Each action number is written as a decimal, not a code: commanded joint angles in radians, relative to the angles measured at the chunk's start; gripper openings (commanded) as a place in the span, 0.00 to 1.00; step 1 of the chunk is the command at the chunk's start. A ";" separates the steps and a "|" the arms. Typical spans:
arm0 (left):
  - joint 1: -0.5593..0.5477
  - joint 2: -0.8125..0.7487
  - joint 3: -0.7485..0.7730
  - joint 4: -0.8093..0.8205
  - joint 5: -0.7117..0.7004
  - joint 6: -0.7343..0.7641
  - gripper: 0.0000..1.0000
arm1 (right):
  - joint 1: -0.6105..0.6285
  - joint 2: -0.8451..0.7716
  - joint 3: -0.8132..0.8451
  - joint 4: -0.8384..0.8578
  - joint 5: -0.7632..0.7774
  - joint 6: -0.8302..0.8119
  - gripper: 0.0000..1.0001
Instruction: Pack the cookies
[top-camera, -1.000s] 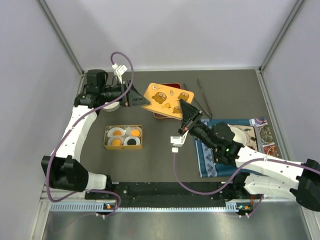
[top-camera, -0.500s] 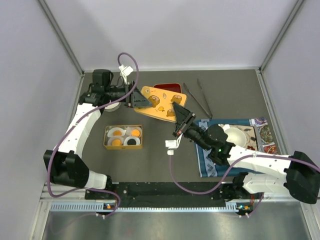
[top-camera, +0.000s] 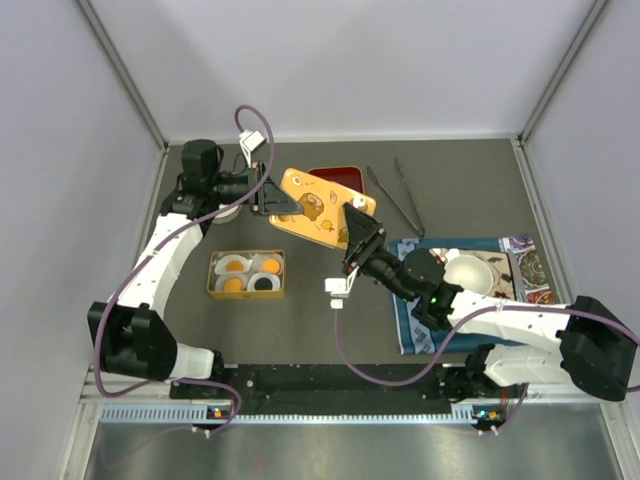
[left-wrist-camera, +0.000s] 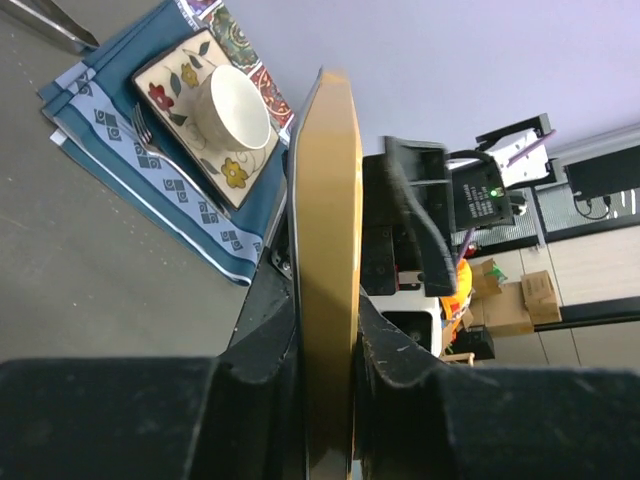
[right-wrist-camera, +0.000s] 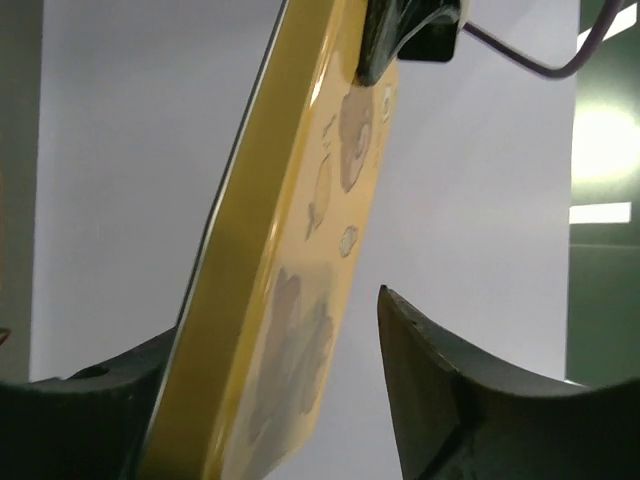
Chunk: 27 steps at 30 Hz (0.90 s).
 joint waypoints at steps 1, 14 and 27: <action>-0.006 -0.029 -0.040 0.111 -0.022 -0.023 0.00 | 0.018 -0.017 0.036 0.057 -0.008 0.000 0.62; 0.206 -0.045 -0.114 -0.022 -0.111 0.043 0.00 | 0.027 -0.056 0.295 -0.423 0.254 0.358 0.77; 0.336 0.063 -0.047 -0.395 -0.162 0.410 0.00 | -0.044 0.088 0.856 -1.187 0.250 0.966 0.76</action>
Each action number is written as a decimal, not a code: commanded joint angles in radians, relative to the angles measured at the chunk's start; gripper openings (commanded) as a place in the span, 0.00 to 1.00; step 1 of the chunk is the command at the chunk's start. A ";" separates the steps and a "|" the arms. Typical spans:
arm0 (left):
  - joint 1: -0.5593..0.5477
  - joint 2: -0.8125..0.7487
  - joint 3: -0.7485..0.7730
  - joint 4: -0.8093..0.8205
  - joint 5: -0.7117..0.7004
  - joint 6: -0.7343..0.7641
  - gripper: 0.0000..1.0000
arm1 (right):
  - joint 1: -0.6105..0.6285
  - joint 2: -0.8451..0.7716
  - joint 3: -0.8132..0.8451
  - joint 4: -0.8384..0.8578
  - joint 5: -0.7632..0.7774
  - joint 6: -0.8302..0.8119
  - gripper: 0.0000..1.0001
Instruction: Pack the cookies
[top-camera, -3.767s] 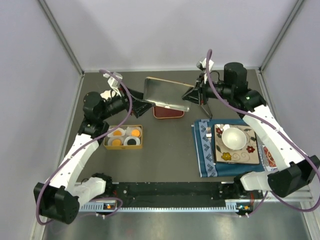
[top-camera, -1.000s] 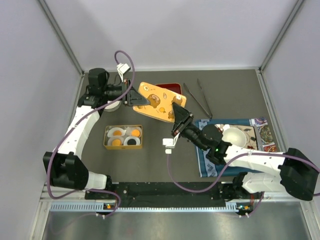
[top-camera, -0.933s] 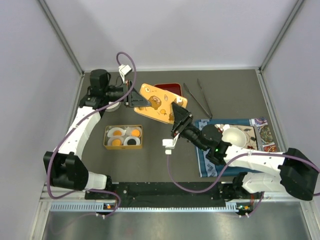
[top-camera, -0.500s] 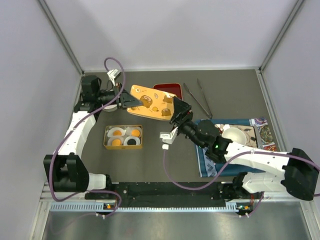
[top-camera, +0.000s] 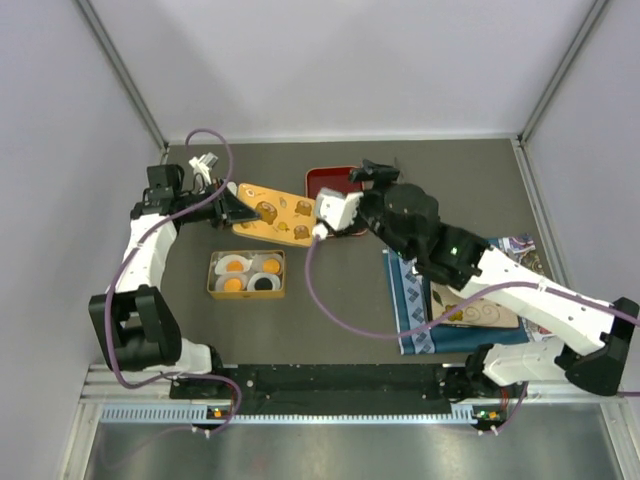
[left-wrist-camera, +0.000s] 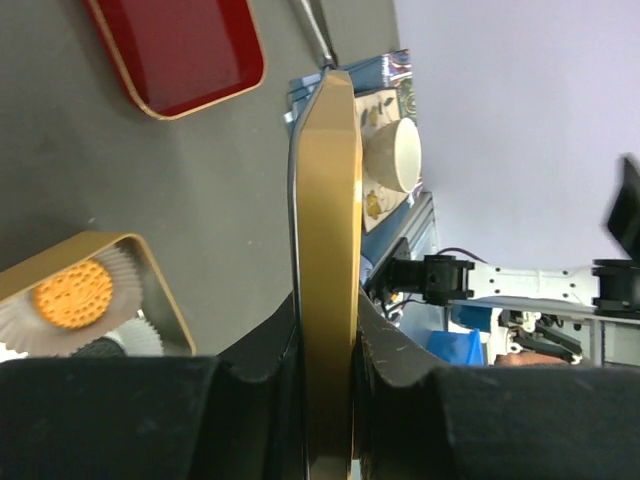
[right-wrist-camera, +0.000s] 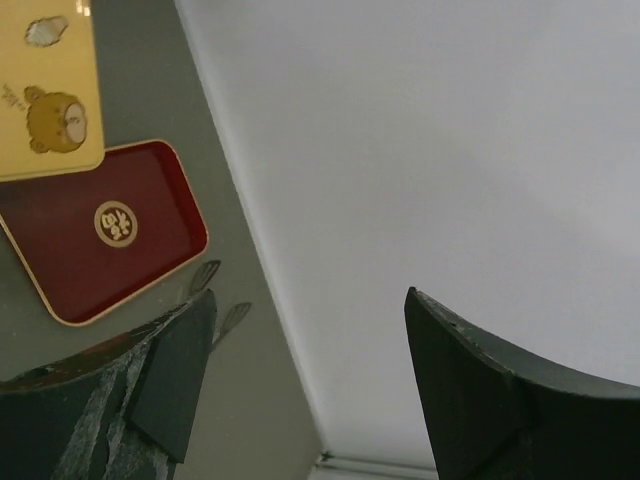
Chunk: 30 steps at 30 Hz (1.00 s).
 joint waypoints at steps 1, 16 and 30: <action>0.045 0.020 0.045 -0.146 -0.003 0.178 0.00 | -0.067 0.116 0.280 -0.358 -0.053 0.331 0.76; 0.217 0.267 0.165 -0.684 0.095 0.746 0.00 | -0.349 0.250 0.480 -0.548 -0.659 0.850 0.73; 0.409 0.350 0.114 -0.761 0.024 0.961 0.00 | -0.349 0.303 0.227 -0.247 -0.799 1.050 0.71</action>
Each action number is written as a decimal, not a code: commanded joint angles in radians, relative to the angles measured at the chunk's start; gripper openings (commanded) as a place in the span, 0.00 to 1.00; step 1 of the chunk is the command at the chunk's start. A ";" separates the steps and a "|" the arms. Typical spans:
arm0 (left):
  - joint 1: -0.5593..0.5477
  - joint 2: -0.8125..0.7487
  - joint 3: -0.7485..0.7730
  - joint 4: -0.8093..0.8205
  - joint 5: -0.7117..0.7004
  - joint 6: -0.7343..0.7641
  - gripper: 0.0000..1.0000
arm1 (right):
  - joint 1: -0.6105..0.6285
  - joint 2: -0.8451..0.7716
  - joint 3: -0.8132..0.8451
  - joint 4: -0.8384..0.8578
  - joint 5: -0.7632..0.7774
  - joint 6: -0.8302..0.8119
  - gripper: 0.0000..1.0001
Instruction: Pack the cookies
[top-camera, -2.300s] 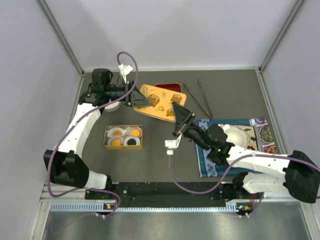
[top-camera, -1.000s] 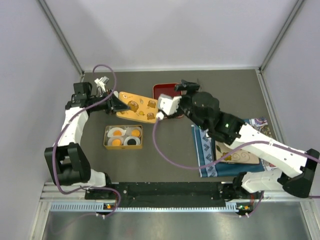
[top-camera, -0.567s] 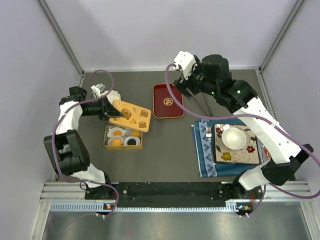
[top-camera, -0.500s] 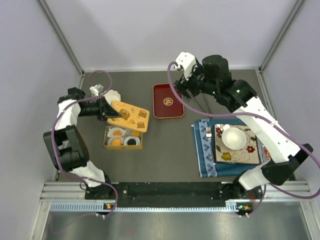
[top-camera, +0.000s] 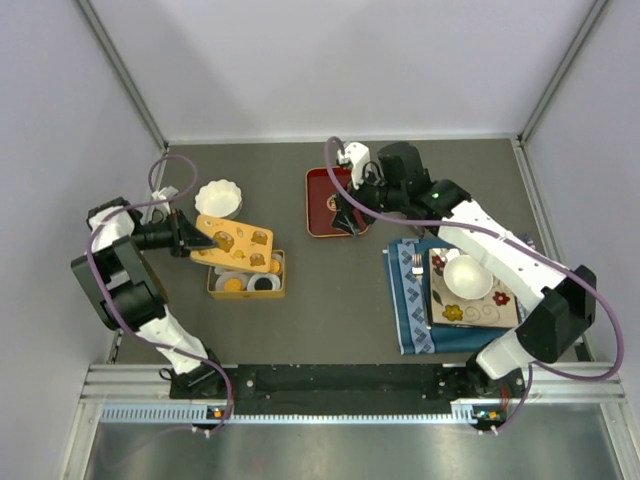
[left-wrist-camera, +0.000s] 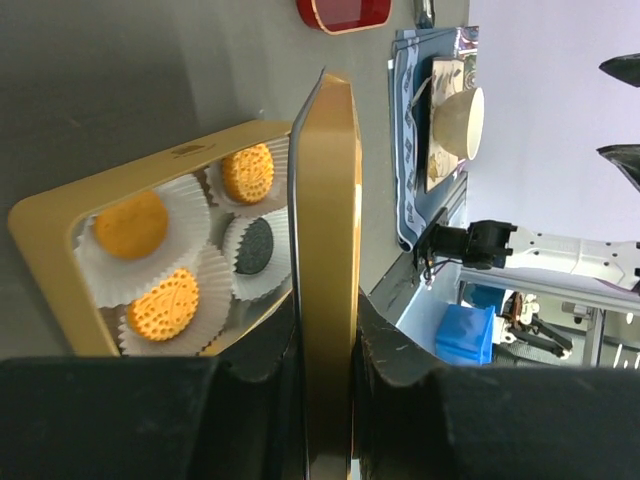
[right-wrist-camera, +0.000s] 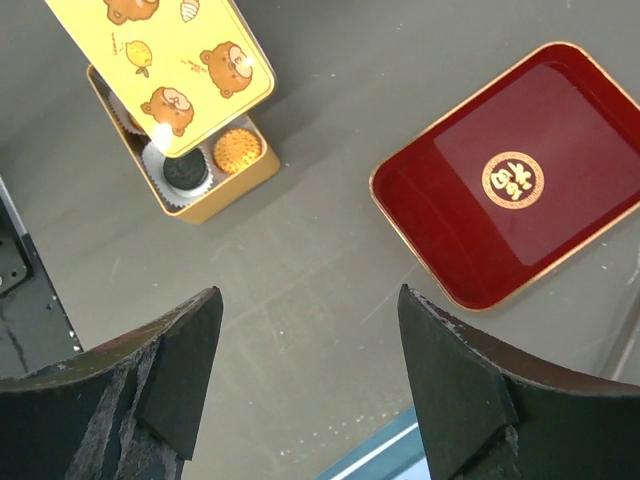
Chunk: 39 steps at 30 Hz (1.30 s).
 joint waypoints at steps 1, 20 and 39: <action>0.045 0.047 -0.015 -0.098 0.022 0.157 0.00 | -0.003 0.021 -0.021 0.156 -0.078 0.093 0.71; 0.137 0.234 -0.071 -0.235 0.105 0.418 0.00 | 0.077 0.138 -0.104 0.329 -0.110 0.202 0.70; 0.069 0.197 -0.028 -0.313 0.180 0.462 0.00 | 0.138 0.194 -0.055 0.344 -0.041 0.181 0.70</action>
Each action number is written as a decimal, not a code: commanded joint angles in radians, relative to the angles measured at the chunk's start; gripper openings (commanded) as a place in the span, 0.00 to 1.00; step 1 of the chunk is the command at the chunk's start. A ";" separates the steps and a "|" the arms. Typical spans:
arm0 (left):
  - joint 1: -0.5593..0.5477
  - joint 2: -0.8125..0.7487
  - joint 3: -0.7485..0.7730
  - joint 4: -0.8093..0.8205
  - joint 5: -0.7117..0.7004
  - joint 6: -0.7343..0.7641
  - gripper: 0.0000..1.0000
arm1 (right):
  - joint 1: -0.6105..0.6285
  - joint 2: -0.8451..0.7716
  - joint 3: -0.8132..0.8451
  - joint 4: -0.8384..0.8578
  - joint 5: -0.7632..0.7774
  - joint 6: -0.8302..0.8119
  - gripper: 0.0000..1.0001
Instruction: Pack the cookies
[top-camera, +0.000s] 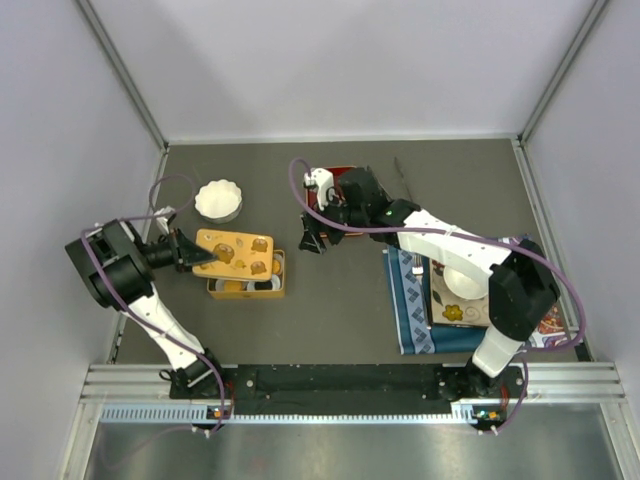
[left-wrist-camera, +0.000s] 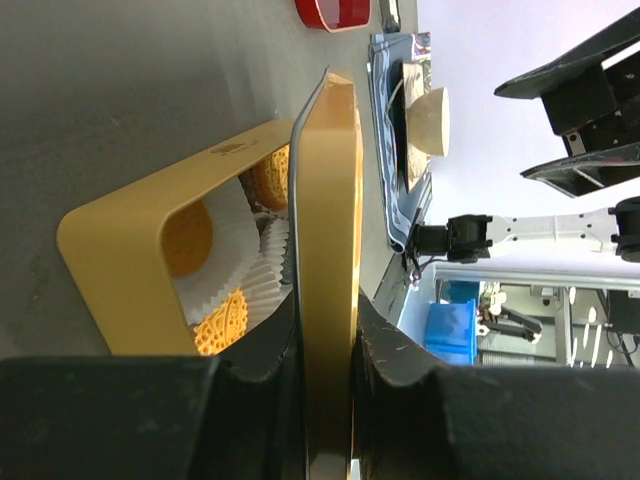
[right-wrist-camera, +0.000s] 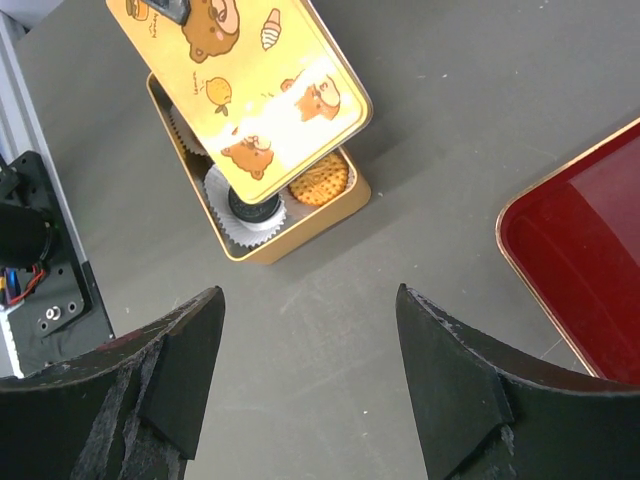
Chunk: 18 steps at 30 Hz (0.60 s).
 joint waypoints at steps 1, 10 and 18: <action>-0.067 -0.075 0.043 -0.193 0.042 0.024 0.00 | 0.011 -0.004 0.052 0.023 0.028 -0.025 0.70; -0.154 -0.162 0.054 -0.193 0.081 -0.013 0.00 | 0.011 -0.004 0.068 -0.006 0.063 -0.053 0.70; -0.194 -0.216 -0.026 -0.167 0.084 -0.034 0.00 | 0.018 0.007 0.068 -0.011 0.079 -0.062 0.70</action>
